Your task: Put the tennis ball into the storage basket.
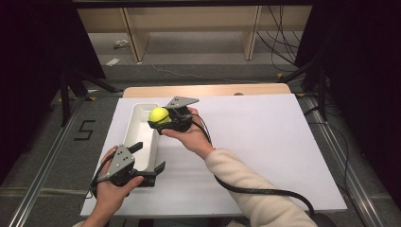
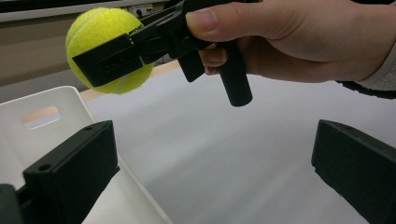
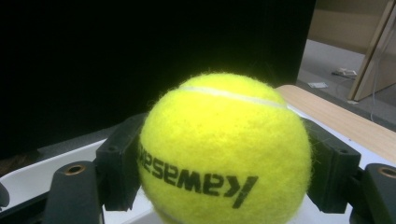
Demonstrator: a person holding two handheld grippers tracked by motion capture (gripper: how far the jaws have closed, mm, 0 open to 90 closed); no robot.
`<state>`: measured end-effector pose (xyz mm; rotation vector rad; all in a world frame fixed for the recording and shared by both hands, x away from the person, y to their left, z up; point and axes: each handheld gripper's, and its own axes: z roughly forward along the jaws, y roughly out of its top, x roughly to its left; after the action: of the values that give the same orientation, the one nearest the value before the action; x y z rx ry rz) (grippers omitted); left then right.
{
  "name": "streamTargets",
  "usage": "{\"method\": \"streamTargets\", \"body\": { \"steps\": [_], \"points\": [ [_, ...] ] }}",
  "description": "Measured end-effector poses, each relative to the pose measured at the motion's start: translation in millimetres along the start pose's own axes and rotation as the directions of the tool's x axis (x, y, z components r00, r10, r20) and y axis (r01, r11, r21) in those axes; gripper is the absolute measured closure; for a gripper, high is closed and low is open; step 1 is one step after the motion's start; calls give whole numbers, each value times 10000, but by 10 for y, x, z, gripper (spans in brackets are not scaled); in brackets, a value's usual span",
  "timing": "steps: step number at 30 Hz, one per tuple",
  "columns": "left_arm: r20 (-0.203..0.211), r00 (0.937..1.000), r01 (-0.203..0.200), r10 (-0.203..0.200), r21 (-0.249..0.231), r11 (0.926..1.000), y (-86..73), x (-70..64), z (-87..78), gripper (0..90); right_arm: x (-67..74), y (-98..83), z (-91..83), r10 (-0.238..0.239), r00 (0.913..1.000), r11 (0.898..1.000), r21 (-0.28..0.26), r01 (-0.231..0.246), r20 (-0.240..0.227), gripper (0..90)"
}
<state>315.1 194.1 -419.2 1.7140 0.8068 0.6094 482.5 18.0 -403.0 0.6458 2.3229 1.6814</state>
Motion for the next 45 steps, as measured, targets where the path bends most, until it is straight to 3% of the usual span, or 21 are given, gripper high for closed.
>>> {"method": "streamTargets", "body": {
  "steps": [45],
  "points": [
    [29, 10000, -32, 32, -3, 10000, 3, -12, 2, 0, 85, 18, 137, -85, 9998, 9999, 125, 88, -204, 265]
  ]
}}
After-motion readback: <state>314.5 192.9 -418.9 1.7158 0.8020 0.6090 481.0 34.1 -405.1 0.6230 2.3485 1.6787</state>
